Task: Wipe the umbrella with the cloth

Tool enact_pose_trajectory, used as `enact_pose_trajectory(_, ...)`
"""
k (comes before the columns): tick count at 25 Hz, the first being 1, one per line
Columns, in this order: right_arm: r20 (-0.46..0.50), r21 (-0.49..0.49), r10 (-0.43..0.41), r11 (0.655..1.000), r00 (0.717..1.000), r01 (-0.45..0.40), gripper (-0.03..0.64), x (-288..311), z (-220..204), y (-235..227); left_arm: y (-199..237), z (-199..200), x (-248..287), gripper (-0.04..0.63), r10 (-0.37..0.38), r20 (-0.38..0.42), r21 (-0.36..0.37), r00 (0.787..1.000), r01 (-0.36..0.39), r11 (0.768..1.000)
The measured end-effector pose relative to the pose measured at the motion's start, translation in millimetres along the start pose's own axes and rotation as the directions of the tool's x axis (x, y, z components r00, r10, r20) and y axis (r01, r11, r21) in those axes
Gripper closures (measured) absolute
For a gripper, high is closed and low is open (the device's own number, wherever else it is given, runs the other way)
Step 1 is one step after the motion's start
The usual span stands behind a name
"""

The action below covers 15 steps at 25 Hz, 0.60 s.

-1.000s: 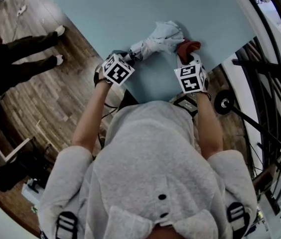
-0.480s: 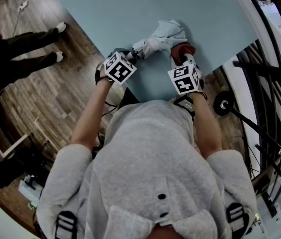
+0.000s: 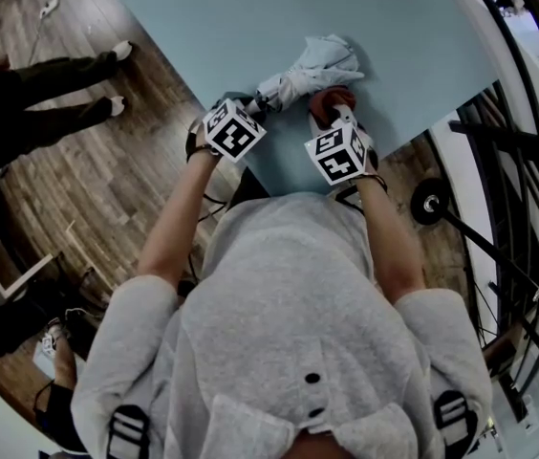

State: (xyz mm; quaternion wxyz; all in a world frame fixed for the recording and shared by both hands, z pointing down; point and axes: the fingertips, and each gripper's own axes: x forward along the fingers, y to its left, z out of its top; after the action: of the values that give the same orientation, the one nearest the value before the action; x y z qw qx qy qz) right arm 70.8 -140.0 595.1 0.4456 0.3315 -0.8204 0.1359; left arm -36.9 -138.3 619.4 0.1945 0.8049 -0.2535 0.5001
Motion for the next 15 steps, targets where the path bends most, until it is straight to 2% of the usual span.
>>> enact_pose_trajectory(15,0.025,-0.029,0.110,0.994,0.994,-0.109,0.538,10,27,32,0,2,1,0.431,-0.007,0.014,0.017,1.000,0.006,1.000)
